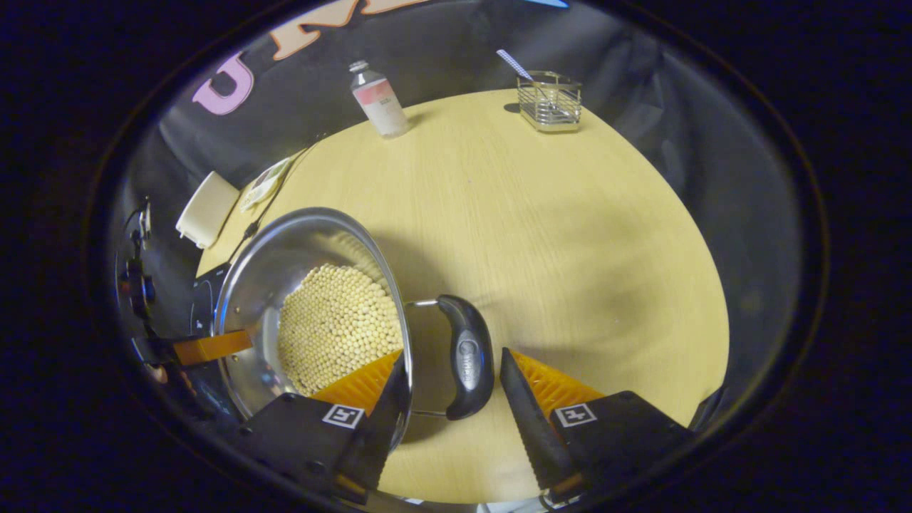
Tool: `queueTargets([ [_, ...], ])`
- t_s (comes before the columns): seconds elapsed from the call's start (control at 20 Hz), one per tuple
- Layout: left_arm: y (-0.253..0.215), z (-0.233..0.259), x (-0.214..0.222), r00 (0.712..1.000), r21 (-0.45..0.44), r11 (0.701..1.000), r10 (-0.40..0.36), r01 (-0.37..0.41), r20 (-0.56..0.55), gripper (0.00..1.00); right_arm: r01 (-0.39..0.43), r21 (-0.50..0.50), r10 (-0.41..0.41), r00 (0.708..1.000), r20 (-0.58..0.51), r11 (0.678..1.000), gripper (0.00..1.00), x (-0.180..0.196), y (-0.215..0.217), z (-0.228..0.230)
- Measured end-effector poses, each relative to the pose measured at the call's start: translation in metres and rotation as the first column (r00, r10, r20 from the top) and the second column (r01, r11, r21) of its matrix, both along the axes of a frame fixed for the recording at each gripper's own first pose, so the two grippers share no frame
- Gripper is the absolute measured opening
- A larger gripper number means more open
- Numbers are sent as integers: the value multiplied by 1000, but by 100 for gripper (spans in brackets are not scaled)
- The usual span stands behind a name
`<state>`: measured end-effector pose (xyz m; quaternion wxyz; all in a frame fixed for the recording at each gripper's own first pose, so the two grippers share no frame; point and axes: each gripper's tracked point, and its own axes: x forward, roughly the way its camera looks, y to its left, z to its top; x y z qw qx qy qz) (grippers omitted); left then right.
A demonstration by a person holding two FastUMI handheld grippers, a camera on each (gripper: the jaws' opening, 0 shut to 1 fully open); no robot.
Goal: First push the handle of the pot to place it horizontally, then grasp the pot with both hands and set it on the induction cooktop.
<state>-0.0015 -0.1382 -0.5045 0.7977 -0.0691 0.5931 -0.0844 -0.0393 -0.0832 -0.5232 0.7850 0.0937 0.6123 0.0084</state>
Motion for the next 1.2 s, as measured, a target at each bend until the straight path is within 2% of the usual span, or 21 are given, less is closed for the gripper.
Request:
queueTargets([
  [0.1, 0, -2, -1, 1000, -7, 1000, -2, 2, 0, 74, 13, 36, -13, 1000, 1, 999, 79, -1, 8, -3],
  [0.2, 0, -1, 0, 1000, -16, 1000, -6, 6, 6, 70, 27, 33, -27, 1000, 1, 999, 56, 1, 8, 0],
  [0.25, 0, -1, 0, 1000, -22, 1000, -9, 10, 8, 69, 28, 31, -28, 1000, 0, 999, 56, 0, 8, 1],
  [0.3, -1, 0, 1, 1000, -28, 1000, -11, 11, 14, 68, 27, 35, -27, 1000, -1, 999, 60, 1, 8, 1],
  [0.4, -1, 0, 0, 1000, -30, 999, -15, 15, 11, 65, 38, 30, -38, 999, -8, 999, 51, 0, 9, 2],
  [0.5, -1, -1, 0, 1000, -29, 999, -25, 26, 8, 64, 37, 24, -36, 999, -11, 999, 51, -1, 9, 2],
  [0.55, -1, 0, 0, 1000, -30, 999, -26, 27, 8, 64, 34, 22, -34, 999, -10, 999, 56, -1, 10, 1],
  [0.6, -1, 1, 0, 1000, -31, 999, -25, 25, 6, 64, 33, 27, -33, 999, -4, 999, 51, -1, 12, 1],
  [0.65, -1, 1, -1, 1000, -36, 999, -21, 21, 2, 63, 57, 27, -57, 998, 2, 998, 51, 1, 13, -4],
  [0.75, -2, 1, -1, 1000, -33, 999, -25, 25, 3, 63, 56, 27, -56, 998, 3, 998, 42, -1, 13, 1],
  [0.8, -1, 1, -1, 1000, -31, 999, -31, 31, 2, 63, 56, 28, -56, 998, 3, 998, 42, -1, 14, 0],
  [0.85, 0, 2, -1, 999, -31, 999, -32, 32, 5, 63, 63, 31, -63, 998, 6, 998, 47, -1, 15, 0],
  [1.05, 1, 1, 4, 998, -37, 998, -44, 45, 38, 63, 64, 30, -65, 997, 31, 998, 47, 0, 15, 3],
  [1.1, 2, 3, 6, 998, -37, 998, -46, 48, 43, 63, 66, 30, -67, 997, 36, 997, 53, -1, 15, 4],
  [1.2, 5, 7, 8, 997, -38, 998, -51, 53, 54, 63, 65, 27, -66, 996, 51, 998, 41, -2, 12, 10],
])
